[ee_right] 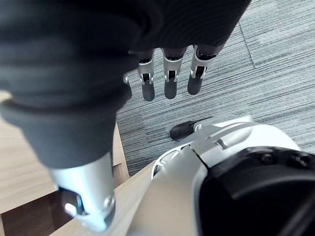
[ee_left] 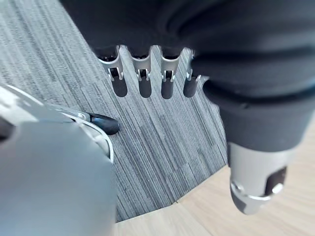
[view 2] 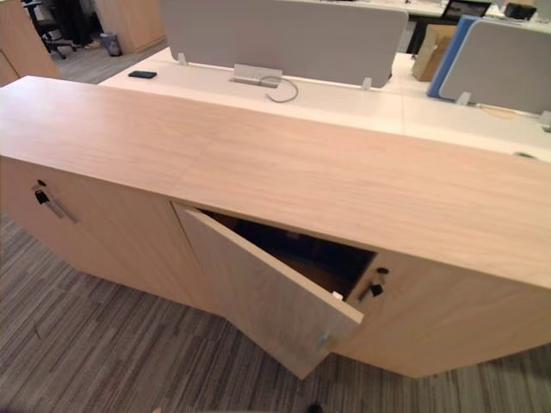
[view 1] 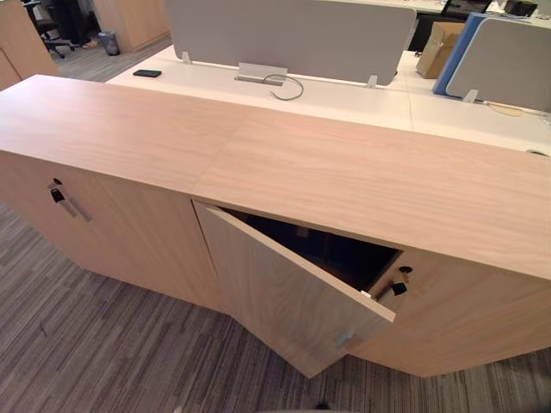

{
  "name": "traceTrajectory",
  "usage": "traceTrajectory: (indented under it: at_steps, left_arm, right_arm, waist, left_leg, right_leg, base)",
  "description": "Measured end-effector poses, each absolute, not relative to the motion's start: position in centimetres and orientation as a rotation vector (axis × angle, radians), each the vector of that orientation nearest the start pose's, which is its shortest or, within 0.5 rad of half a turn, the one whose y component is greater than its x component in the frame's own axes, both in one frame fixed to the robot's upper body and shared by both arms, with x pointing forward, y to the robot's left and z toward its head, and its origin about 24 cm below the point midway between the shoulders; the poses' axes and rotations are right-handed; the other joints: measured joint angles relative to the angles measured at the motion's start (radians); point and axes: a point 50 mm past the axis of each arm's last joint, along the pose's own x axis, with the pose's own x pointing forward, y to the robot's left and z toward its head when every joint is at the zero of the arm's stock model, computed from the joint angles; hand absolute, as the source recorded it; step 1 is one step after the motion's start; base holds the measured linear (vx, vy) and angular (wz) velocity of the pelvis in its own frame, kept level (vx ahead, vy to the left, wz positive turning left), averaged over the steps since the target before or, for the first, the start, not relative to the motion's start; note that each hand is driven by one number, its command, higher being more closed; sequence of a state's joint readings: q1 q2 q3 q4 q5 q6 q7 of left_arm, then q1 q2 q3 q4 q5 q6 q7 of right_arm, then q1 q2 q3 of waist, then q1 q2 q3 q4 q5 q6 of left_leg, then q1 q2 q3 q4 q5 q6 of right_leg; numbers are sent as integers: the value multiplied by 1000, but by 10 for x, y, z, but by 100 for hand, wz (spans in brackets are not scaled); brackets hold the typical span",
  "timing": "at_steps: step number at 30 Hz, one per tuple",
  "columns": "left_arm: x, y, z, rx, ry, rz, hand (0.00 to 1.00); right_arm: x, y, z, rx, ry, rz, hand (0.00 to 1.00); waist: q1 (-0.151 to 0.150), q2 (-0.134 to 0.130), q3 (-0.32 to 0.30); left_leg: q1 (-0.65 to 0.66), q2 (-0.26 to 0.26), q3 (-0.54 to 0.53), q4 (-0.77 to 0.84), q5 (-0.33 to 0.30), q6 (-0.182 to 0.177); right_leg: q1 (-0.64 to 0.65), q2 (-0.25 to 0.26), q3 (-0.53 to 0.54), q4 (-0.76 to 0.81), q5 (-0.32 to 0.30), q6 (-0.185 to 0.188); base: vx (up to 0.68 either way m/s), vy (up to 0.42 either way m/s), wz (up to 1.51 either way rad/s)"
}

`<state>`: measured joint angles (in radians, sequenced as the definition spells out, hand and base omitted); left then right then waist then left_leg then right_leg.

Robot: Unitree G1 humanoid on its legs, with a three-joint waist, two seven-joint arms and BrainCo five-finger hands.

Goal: Walk over to the cabinet, pick up the folder, carry it to the office cabinet, place the folder inside the office cabinet, then close the office cabinet door

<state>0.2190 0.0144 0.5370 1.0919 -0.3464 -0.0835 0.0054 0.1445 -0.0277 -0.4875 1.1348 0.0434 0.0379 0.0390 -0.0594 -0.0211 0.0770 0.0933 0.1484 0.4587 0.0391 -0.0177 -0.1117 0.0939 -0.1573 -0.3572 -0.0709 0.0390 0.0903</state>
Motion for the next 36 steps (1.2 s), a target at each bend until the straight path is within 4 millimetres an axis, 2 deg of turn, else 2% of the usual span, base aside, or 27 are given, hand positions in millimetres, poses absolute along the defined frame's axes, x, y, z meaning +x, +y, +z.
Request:
traceTrajectory:
  at_steps: [2, 4, 5, 6, 7, 8, 9, 11, 14, 17, 22, 30, 36]
  left_arm:
    - [15, 218, -169, -550, 1068, 843, 0]
    - [19, 217, -169, -531, 1073, 815, 0]
    - [23, 217, -168, -495, 1075, 777, 0]
    - [27, 217, -168, -471, 1072, 751, 0]
    - [34, 215, -166, -424, 1059, 704, 0]
    - [40, 212, -165, -385, 1051, 654, 0]
    - [44, 210, -165, -348, 1051, 610, 0]
    - [53, 217, -162, -175, 1064, 470, 0]
    - [70, 218, -159, -49, 1048, 346, 0]
    - [85, 213, -157, -16, 1018, 284, 0]
    - [105, 190, -155, -11, 976, 183, 0]
    - [98, 192, -158, -12, 1004, 193, 0]
    - [93, 194, -160, -59, 1021, 251, 0]
  right_arm:
    - [42, -211, -172, 322, 1232, -502, 0]
    - [47, -214, -171, 288, 1225, -476, 0]
    - [53, -214, -170, 262, 1215, -451, 0]
    - [57, -214, -169, 253, 1203, -444, 0]
    - [64, -217, -168, 225, 1190, -433, 0]
    - [71, -220, -166, 214, 1174, -436, 0]
    - [80, -221, -165, 206, 1152, -431, 0]
    - [89, -204, -165, 210, 1133, -375, 0]
    - [94, -197, -165, 200, 1126, -342, 0]
    - [95, -198, -164, 200, 1119, -354, 0]
    - [90, -198, -165, 189, 1126, -379, 0]
    - [88, -198, -166, 188, 1132, -381, 0]
    - [84, -199, -167, 250, 1136, -433, 0]
  waist:
    - [8, 19, 14]
    - [18, 26, 21]
    - [27, 20, 30]
    - [30, 16, 35]
    - [52, 21, 33]
    - [61, 37, 38]
    - [69, 48, 44]
    - [67, 34, 32]
    - [60, 25, 18]
    - [42, 29, 9]
    - [38, 25, 10]
    - [32, 19, 10]
    - [30, 16, 11]
  left_leg:
    - [-56, 75, -11, 191, -99, -16]
    - [-92, 119, -47, 303, -133, -21]
    - [-133, 121, -126, 390, -131, -18]
    - [-162, 113, -176, 423, -143, -18]
    - [-167, 30, -338, 363, -197, -26]
    - [-147, -26, -434, 283, -202, -17]
    - [-122, -47, -463, 237, -173, 22]
    - [-89, -53, -392, 189, -161, 22]
    - [-51, -78, -344, 104, -126, 39]
    - [-25, -87, -334, 43, -101, 42]
    - [18, -89, -335, 24, -102, 43]
    - [33, -96, -339, 26, -102, 49]
    - [49, -90, -331, 25, -102, 49]
  right_leg:
    - [2, 22, -24, 47, -32, -4]
    - [7, 50, -8, 59, -33, -2]
    - [10, 50, 12, 59, -33, -5]
    - [10, 44, 23, 59, -33, -5]
    - [-9, 20, 48, 70, -32, -5]
    - [-30, 18, 75, 81, -30, -2]
    - [-40, 31, 105, 81, -26, 4]
    - [-34, 21, 120, 52, 3, 7]
    - [-40, 8, 143, -13, 49, 14]
    - [-52, 5, 144, -14, 51, 15]
    - [-22, 6, 135, -17, 52, 16]
    - [-4, -1, 123, -19, 53, 18]
    - [1, 4, 133, -19, 53, 18]
  base:
    - [51, -100, -9]
    - [102, -105, -29]
    - [83, -93, -29]
    - [35, 40, -41]
    - [18, 106, -59]
    - [-16, 211, -86]
    - [-8, 158, -92]
    - [17, 99, -77]
    - [44, 65, -45]
    - [65, 41, -18]
    - [20, 20, -4]
    - [-49, 15, 1]
    - [-49, -1, -5]
